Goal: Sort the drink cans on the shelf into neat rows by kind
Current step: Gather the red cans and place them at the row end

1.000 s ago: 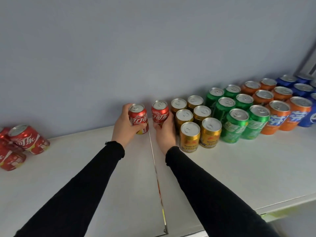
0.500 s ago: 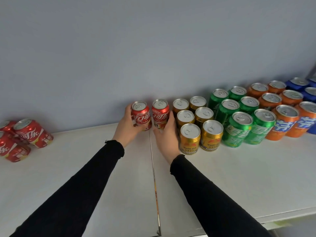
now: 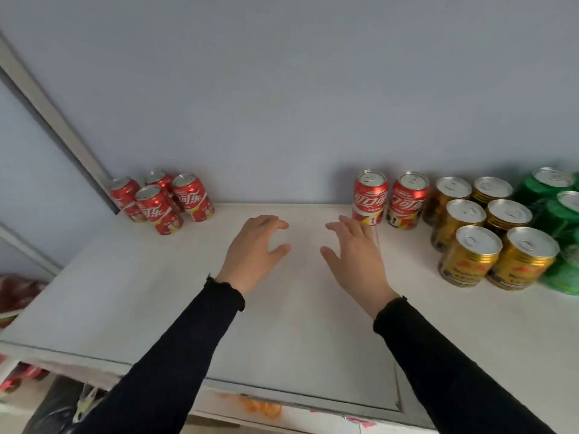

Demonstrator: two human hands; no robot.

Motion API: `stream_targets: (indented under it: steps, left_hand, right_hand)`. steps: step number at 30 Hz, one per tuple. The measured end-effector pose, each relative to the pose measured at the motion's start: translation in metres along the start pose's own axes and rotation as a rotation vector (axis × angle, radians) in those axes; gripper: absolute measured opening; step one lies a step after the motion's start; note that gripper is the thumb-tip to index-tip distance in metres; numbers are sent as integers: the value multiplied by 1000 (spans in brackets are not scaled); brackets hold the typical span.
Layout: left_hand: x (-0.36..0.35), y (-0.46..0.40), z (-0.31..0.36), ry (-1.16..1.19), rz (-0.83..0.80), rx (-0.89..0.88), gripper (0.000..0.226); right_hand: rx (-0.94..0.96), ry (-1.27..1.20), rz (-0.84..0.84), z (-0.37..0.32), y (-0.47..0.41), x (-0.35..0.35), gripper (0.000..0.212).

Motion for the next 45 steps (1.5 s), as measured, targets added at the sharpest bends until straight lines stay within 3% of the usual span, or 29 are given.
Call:
stream_targets:
  steps: [9, 13, 18, 21, 24, 33, 38, 45]
  left_hand:
    - [143, 42, -148, -3, 203, 45, 37]
    - [180, 33, -215, 42, 245, 102, 59]
    - [178, -4, -258, 150, 179, 114, 80]
    - [165, -22, -263, 202, 125, 104, 87]
    - [158, -30, -267, 265, 110, 80, 91]
    - [159, -23, -263, 422, 126, 52, 82]
    - [144, -17, -226, 459, 91, -10, 75]
    - [87, -18, -117, 550, -52, -127, 77]
  right_hand:
    - [130, -66, -66, -165, -46, -83, 50]
    - [46, -145, -92, -211, -80, -122, 64]
    - [-152, -294, -80, -228, -117, -158, 84]
    - [-239, -352, -77, -230, -132, -172, 87]
    - [-278, -397, -36, -231, -140, -180, 75]
    - [-324, -567, 51, -222, -131, -184, 58]
    - [-358, -591, 119, -189, -92, -140, 59]
    - [-477, -505, 307, -92, -3, -44, 65]
Point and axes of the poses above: each hand's wrist, its own y-axis away from the middle knuckle, its own x-axis out of the back of the hand, z = x × y, the point moved 10 cm from there along -y, towards the middle knuckle, and after that the axes turned 6 degrees about y, right-handed, at the moved point
